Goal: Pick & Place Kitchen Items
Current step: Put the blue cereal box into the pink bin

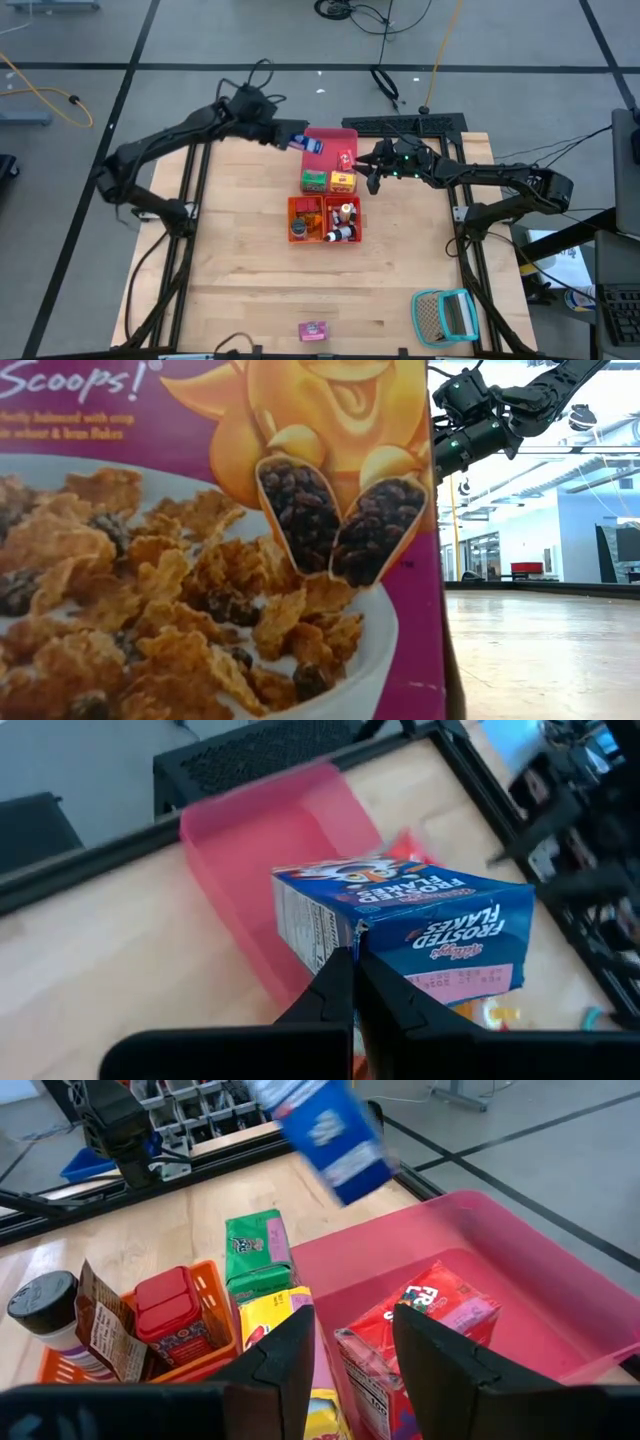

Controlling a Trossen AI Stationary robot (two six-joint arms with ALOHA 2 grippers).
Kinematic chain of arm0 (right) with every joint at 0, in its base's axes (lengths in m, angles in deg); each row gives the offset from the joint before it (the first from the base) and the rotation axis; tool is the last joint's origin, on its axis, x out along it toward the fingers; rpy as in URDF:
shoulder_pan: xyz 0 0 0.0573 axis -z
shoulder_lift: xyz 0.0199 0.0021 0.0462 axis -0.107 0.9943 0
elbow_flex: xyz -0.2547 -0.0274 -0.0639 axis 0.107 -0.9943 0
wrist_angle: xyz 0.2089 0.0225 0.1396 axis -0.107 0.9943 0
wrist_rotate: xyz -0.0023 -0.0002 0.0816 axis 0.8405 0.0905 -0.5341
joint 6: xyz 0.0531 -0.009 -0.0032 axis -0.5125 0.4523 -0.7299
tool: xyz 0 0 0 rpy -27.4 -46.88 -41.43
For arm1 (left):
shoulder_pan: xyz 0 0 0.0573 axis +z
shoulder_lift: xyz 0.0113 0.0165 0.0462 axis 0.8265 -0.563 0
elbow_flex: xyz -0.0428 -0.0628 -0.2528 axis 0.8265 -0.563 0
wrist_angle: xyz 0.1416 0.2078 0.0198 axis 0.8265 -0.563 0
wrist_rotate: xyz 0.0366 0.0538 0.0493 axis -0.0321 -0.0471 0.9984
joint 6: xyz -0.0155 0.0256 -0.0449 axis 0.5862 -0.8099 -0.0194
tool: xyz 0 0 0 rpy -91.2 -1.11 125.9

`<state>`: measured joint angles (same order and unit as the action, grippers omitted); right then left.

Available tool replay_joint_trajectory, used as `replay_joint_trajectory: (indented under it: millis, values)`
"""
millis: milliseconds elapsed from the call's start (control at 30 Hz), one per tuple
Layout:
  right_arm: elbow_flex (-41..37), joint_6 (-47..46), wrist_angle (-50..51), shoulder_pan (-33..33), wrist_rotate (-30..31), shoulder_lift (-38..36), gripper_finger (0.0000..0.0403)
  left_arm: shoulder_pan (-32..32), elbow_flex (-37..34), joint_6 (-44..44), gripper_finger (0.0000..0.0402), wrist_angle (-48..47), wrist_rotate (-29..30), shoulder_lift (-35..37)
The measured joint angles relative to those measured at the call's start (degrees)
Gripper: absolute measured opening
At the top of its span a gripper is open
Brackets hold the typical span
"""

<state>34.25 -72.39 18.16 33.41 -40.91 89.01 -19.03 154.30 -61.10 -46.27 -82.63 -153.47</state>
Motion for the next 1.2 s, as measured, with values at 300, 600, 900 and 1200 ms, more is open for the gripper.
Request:
replay_joint_trajectory:
  millis: [300, 600, 900, 1200]
  values:
    - [0.0, 0.01, -0.16, 0.0, 0.0, 0.0, 0.0132, 2.4, 11.59, -0.01, 0.0, -3.14, -1.6, -12.37]
    - [0.0, 0.01, -0.16, 0.0, 0.0, 0.0, 0.0132, 4.75, 14.68, 1.58, 0.0, -3.18, -2.16, -20.05]
    - [0.0, 0.01, -0.18, 0.0, 0.0, 0.0, 0.0132, 7.07, 14.72, 4.24, 0.0, -2.0, -0.74, -23.11]
    - [0.0, 0.01, -0.16, 0.0, 0.02, 0.0, 0.0132, 7.91, 14.72, 4.43, 0.0002, 0.23, -1.52, -25.23]
